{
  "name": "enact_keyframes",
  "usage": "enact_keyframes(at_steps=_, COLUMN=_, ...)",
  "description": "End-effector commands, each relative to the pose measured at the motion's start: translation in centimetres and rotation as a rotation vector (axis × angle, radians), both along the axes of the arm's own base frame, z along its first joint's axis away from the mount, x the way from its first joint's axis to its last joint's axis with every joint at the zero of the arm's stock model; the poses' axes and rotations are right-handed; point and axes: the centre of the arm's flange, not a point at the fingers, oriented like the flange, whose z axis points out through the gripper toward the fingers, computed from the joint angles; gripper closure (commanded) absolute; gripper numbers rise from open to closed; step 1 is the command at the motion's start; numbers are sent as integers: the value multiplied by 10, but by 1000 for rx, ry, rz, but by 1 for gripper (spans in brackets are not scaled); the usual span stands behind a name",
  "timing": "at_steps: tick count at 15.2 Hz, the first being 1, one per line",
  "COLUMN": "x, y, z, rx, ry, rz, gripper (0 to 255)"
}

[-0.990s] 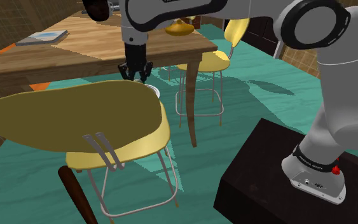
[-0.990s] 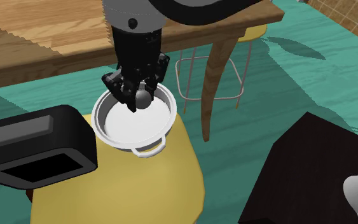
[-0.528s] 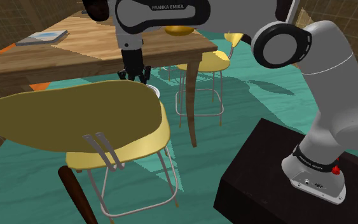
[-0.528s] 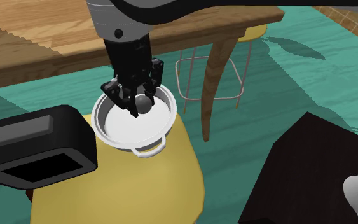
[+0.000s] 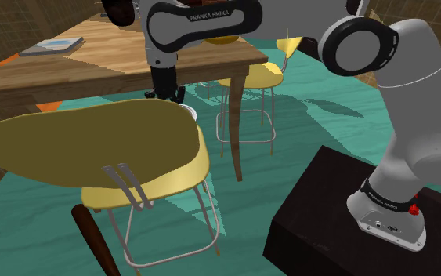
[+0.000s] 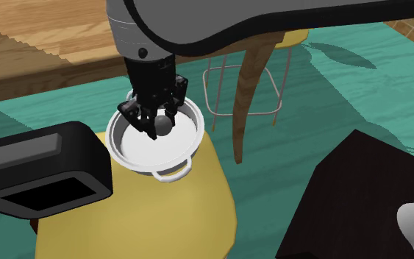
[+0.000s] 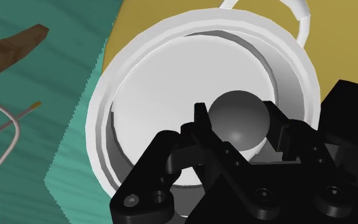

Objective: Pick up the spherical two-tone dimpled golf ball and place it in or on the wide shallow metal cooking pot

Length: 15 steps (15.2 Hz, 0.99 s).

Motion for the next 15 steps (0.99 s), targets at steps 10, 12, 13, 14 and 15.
enact_keyframes(at_steps=10, x=18, y=-11, z=-21, rx=22, ry=-71, rz=-35, gripper=0)
enact_keyframes(at_steps=12, x=19, y=-14, z=-22, rx=22, ry=-71, rz=-34, gripper=0)
enact_keyframes(at_steps=13, x=24, y=-10, z=-24, rx=22, ry=-70, rz=-34, gripper=0)
enact_keyframes(at_steps=14, x=24, y=-12, z=-11, rx=22, ry=-70, rz=-34, gripper=0)
enact_keyframes(at_steps=15, x=23, y=-14, z=2, rx=22, ry=-70, rz=-34, gripper=0)
